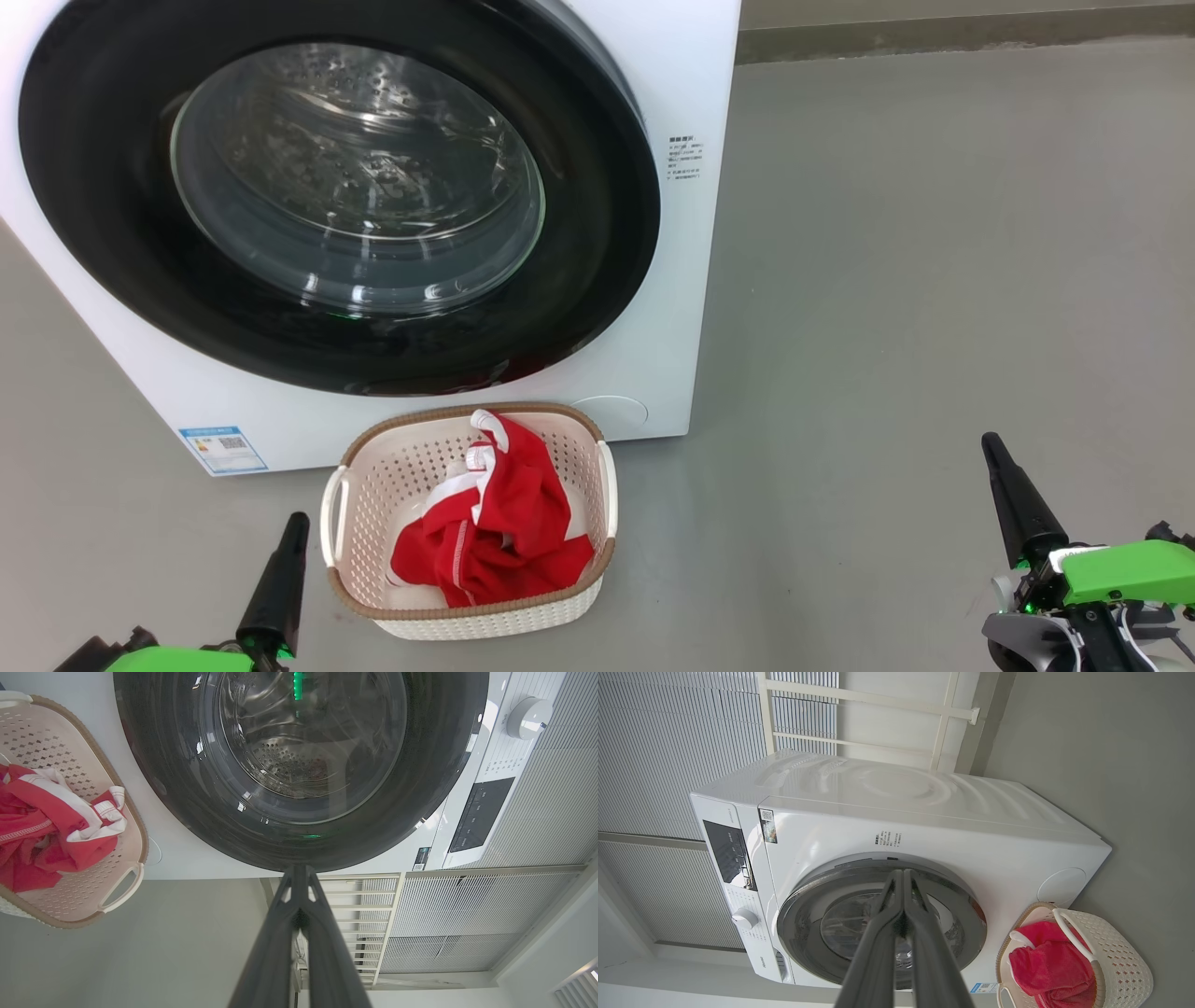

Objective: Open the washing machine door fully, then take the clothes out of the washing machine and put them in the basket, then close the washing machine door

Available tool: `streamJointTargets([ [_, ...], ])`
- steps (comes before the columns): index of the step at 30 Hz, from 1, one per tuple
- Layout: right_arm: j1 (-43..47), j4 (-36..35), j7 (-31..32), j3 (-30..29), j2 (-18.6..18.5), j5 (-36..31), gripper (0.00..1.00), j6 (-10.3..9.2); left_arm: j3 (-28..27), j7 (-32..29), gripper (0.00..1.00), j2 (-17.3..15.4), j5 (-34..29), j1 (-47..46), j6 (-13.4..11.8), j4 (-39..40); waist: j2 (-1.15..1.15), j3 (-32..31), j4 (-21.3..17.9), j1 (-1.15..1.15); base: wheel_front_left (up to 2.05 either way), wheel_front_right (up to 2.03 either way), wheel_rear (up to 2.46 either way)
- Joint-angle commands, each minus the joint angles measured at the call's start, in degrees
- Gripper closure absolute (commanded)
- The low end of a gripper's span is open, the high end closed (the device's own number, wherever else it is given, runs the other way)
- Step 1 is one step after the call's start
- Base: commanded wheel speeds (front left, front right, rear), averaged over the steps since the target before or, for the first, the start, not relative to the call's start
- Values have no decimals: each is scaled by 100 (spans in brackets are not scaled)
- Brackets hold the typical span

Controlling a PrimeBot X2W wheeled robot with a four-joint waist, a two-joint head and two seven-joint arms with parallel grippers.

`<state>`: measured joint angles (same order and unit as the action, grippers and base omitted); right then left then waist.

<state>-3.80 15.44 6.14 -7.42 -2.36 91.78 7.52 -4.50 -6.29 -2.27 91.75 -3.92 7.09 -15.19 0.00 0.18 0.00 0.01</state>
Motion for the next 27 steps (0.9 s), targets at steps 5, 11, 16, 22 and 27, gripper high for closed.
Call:
streamJointTargets([
  [5,-238,-142,35,90,-52,39,100,-3,-202,-20,100,-61,41,-226,40,115,0,0,0,0,0,0,0],
  [11,-238,-142,35,90,-52,39,100,-3,-202,-20,100,-61,41,-226,40,115,0,0,0,0,0,0,0],
  [16,-238,-142,35,90,-52,39,100,-3,-202,-20,100,-61,42,-226,40,115,0,0,0,0,0,0,0],
  [22,-238,-142,35,90,-52,39,100,-3,-202,-20,100,-61,42,-226,40,115,0,0,0,0,0,0,0],
  [27,-238,-142,35,91,-52,39,100,-3,-202,-19,100,-61,42,-226,40,115,0,0,0,0,0,0,0],
])
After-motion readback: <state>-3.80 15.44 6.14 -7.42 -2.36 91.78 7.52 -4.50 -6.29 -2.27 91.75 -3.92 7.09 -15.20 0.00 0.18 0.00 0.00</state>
